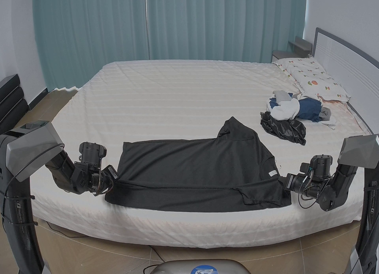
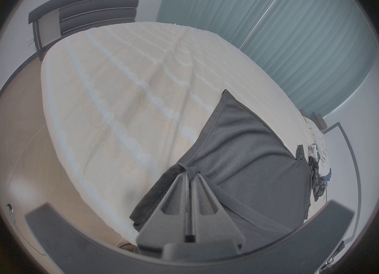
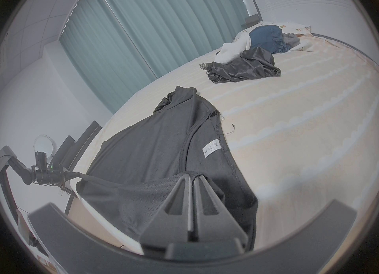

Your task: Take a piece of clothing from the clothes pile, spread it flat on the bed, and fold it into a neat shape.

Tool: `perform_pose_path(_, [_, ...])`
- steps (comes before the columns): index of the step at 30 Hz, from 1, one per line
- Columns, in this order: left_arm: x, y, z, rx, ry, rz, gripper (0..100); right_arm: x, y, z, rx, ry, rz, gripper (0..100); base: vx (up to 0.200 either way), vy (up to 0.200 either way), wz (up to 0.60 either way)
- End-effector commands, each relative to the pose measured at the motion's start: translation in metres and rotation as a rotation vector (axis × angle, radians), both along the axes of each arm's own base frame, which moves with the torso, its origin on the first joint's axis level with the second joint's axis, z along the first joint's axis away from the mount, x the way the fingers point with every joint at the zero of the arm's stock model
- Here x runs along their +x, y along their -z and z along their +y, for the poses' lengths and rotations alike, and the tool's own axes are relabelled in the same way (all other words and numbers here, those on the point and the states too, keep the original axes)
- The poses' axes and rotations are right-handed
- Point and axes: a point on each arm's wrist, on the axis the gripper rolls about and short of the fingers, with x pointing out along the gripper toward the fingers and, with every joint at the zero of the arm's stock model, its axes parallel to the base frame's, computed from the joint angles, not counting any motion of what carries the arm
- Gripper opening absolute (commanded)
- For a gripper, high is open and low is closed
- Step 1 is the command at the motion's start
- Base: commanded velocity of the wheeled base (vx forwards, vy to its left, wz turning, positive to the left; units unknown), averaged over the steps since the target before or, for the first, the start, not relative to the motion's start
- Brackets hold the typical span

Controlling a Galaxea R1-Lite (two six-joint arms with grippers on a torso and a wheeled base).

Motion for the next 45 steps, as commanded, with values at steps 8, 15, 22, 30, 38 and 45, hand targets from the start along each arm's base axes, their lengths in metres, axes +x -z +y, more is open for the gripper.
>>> perform_pose_path(8, [0.007,0.019,-0.001,0.0,-0.002,0.03,0,0.011,0.021,0.01,-0.004,-0.022,0.022,0,0.0,0.0,0.0])
perform_pose_path(15, [0.01,0.02,-0.002,-0.001,-0.003,0.025,100,0.011,0.023,0.012,-0.003,-0.026,0.023,100,0.0,0.0,0.0])
perform_pose_path(22, [0.009,0.018,-0.002,-0.021,-0.023,0.021,100,0.009,0.005,0.009,0.019,0.008,-0.006,100,0.0,0.0,0.0])
perform_pose_path(30, [-0.006,-0.015,0.012,-0.04,-0.062,-0.028,100,-0.005,-0.026,0.008,0.058,0.098,-0.032,100,0.0,0.0,0.0])
perform_pose_path(38, [-0.029,-0.036,0.019,-0.137,-0.053,-0.067,100,-0.027,-0.042,0.009,0.106,0.123,-0.013,100,0.025,0.0,0.0])
perform_pose_path(45, [-0.034,-0.044,0.024,-0.245,-0.022,-0.082,100,-0.04,-0.042,0.016,0.093,0.129,0.009,100,0.2,0.0,0.0])
